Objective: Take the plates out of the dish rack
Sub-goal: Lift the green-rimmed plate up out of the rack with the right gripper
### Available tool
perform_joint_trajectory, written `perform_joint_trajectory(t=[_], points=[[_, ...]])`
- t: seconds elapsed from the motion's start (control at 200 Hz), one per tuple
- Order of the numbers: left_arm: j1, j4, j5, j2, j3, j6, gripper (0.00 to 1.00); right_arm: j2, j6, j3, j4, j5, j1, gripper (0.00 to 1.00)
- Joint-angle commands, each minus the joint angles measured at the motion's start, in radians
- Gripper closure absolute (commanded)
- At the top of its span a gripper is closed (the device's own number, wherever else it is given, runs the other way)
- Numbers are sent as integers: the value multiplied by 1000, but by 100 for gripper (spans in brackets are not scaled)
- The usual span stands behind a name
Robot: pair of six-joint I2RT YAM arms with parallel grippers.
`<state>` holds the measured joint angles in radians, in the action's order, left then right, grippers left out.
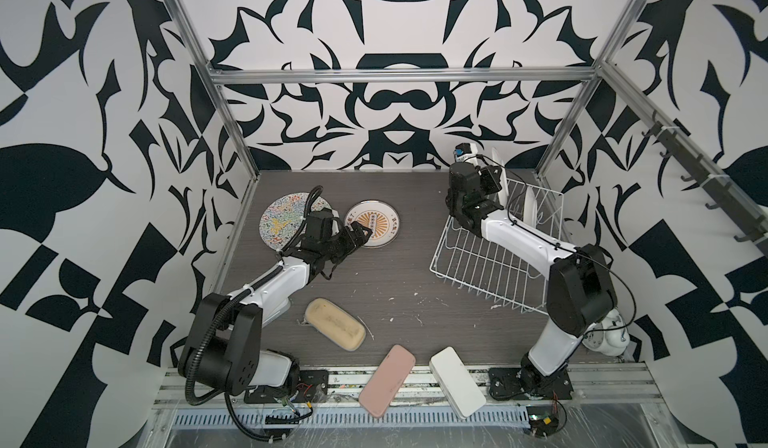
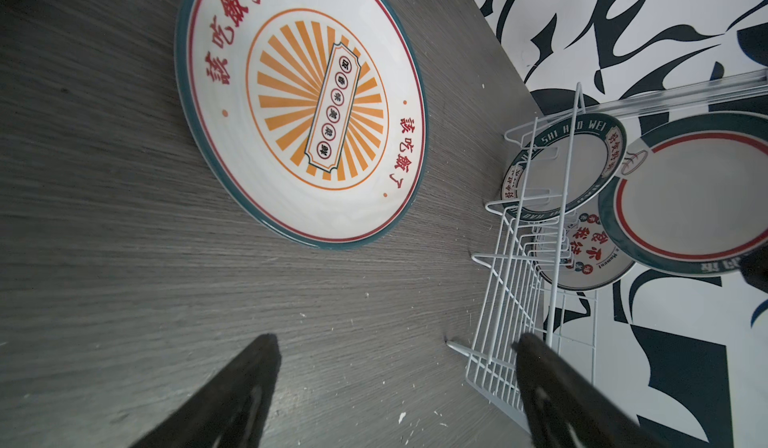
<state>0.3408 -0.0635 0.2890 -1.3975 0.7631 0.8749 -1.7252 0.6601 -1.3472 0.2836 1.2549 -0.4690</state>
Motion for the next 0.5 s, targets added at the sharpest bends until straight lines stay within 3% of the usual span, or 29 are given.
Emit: perform_joint_trajectory(t=[0.0,0.255,0.495], points=[[3,-12,9,22,-12,5,7,71,4,-26,61,-2,-10,100],[3,-13,10,29,-7,10,7,147,-51,-34,1,-40,-37,100],[3,-12,12,26,7,13,7,259,-361,-78,-318,-190,-61,100]])
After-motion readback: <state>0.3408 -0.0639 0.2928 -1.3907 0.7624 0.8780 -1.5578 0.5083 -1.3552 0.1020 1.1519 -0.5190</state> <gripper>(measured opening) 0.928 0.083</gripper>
